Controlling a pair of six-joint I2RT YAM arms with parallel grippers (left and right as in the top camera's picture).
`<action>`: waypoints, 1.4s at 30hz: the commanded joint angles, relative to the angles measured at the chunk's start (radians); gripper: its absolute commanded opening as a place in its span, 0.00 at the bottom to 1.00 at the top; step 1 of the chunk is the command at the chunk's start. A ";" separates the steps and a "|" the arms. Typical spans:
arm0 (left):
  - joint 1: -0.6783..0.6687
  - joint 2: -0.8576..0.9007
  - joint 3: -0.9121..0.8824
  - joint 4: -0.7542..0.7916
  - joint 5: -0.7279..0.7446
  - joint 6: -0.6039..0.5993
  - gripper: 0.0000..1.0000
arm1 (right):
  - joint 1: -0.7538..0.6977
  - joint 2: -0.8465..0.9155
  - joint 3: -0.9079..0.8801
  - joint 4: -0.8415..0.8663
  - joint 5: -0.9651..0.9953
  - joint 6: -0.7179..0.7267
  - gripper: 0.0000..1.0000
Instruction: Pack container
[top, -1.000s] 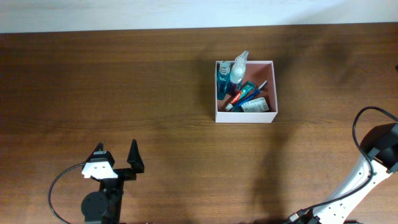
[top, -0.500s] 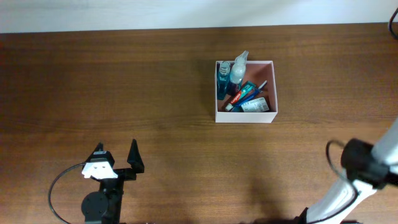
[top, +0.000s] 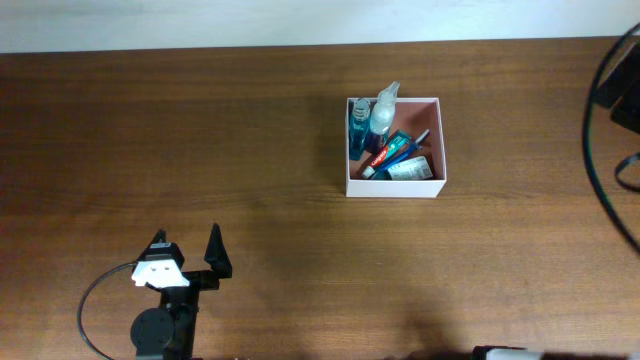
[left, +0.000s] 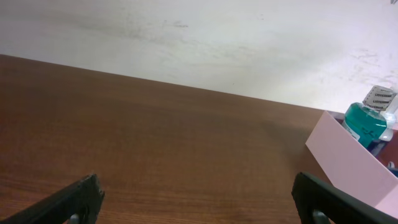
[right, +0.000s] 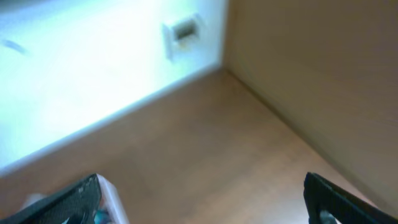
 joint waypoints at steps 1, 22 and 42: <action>0.008 -0.008 -0.002 -0.008 0.018 0.020 0.99 | 0.017 -0.137 -0.073 0.117 -0.133 0.003 0.99; 0.008 -0.008 -0.002 -0.008 0.018 0.020 0.99 | 0.063 -0.829 -1.091 0.897 -0.513 -0.225 0.99; 0.008 -0.008 -0.002 -0.007 0.018 0.020 0.99 | 0.097 -1.417 -1.701 1.171 -0.576 -0.287 0.99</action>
